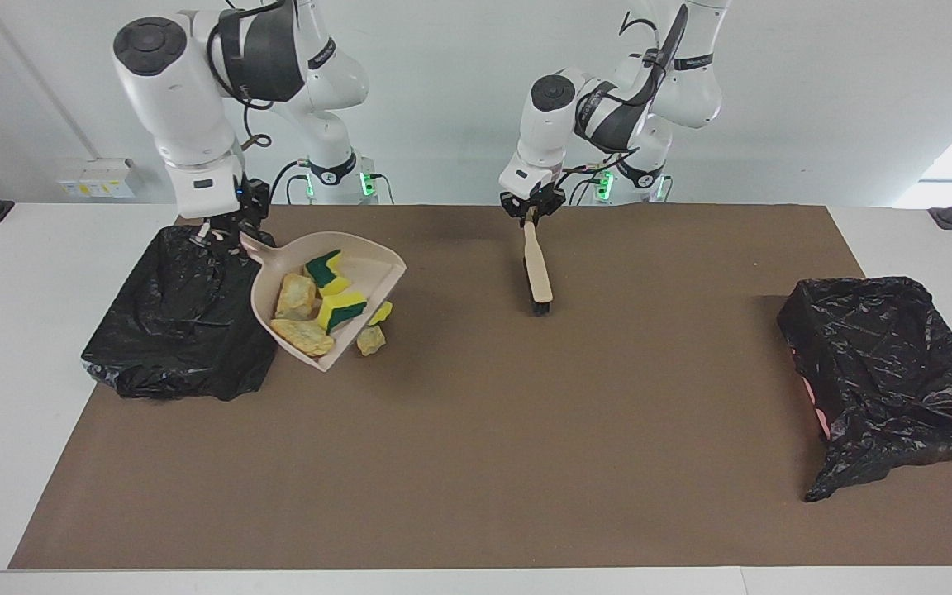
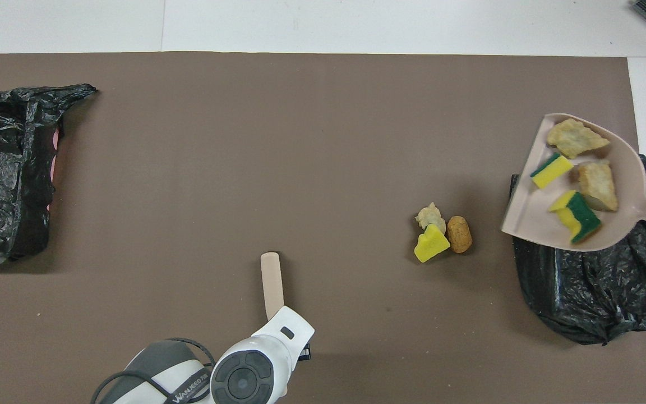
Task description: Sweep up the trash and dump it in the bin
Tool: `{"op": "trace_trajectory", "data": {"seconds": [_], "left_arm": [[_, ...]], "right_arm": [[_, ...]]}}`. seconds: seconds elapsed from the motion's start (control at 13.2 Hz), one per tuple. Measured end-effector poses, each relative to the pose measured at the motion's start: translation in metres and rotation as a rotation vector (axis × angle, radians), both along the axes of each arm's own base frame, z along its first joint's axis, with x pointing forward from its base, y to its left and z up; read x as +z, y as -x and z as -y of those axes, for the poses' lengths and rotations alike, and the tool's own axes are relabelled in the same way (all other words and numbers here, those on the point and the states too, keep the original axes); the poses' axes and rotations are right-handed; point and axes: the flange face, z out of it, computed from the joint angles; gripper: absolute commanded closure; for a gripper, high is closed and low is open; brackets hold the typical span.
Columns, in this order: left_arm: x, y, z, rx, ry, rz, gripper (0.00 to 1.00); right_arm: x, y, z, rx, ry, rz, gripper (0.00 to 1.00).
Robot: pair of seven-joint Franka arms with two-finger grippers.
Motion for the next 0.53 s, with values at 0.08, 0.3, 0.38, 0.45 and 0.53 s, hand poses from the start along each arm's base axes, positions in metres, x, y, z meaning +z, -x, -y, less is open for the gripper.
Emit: {"op": "trace_trajectory", "data": {"seconds": [0.08,0.3,0.38,0.45,0.53], "left_arm": [[0.003,-0.008,-0.004,0.021,0.006,0.003,0.00],[0.032,-0.063,-0.032,0.147,0.040,0.031,0.00],[0.047,-0.086,-0.046,0.193,0.054,0.045,0.00],[0.062,-0.108,-0.062,0.223,0.069,0.063,0.00],[0.077,-0.128,-0.079,0.226,0.083,0.080,0.00]], "right_arm": [[0.002,0.006,0.026,0.005,0.033,0.001,1.00],[0.003,0.017,0.069,0.055,0.182,-0.032,1.00],[-0.001,0.018,0.074,0.094,0.234,-0.052,1.00],[-0.005,0.020,0.076,0.141,0.278,-0.079,1.00],[-0.008,0.023,0.076,0.188,0.311,-0.100,1.00]]}}
